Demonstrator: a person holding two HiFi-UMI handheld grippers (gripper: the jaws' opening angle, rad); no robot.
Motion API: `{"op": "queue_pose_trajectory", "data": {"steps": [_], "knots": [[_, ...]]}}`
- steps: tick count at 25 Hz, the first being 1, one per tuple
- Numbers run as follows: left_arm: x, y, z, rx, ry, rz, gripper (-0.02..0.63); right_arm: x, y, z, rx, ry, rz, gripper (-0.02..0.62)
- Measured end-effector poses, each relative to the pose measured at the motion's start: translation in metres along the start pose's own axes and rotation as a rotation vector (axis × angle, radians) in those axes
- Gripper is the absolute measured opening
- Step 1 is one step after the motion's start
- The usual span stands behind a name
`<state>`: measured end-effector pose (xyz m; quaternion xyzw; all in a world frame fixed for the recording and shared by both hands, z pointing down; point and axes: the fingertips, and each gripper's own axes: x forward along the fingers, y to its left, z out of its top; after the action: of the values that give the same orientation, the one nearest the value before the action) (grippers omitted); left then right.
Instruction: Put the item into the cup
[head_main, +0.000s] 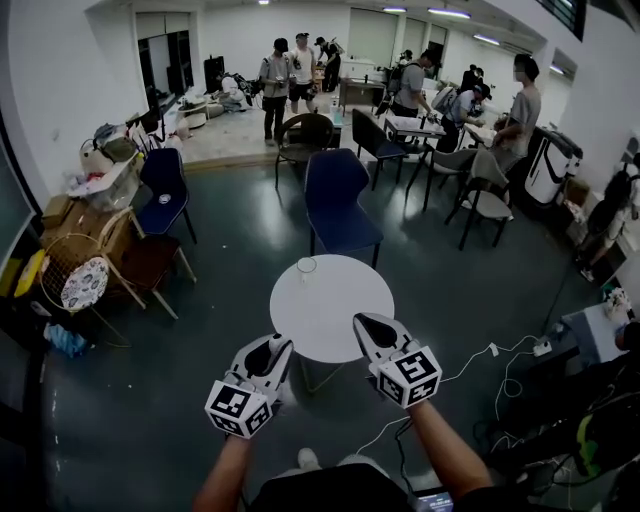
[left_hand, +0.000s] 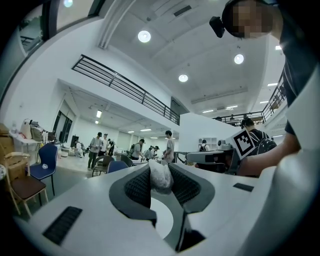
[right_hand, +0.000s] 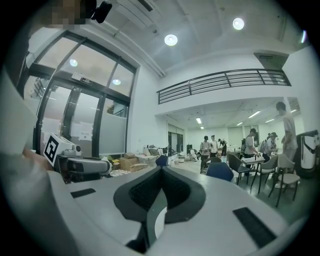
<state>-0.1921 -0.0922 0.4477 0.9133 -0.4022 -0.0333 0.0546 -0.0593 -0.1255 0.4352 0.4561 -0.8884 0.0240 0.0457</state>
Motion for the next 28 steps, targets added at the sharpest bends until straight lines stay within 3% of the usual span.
{"op": "queue_pose_trajectory", "data": {"steps": [17, 28], "knots": [[0.035, 0.021, -0.023, -0.018, 0.024, -0.050, 0.107, 0.024, -0.024, -0.009, -0.010, -0.004, -0.050, 0.017], [0.071, 0.044, -0.025, -0.019, 0.035, -0.033, 0.107, 0.057, -0.054, -0.013, 0.004, -0.001, -0.032, 0.017]]}}
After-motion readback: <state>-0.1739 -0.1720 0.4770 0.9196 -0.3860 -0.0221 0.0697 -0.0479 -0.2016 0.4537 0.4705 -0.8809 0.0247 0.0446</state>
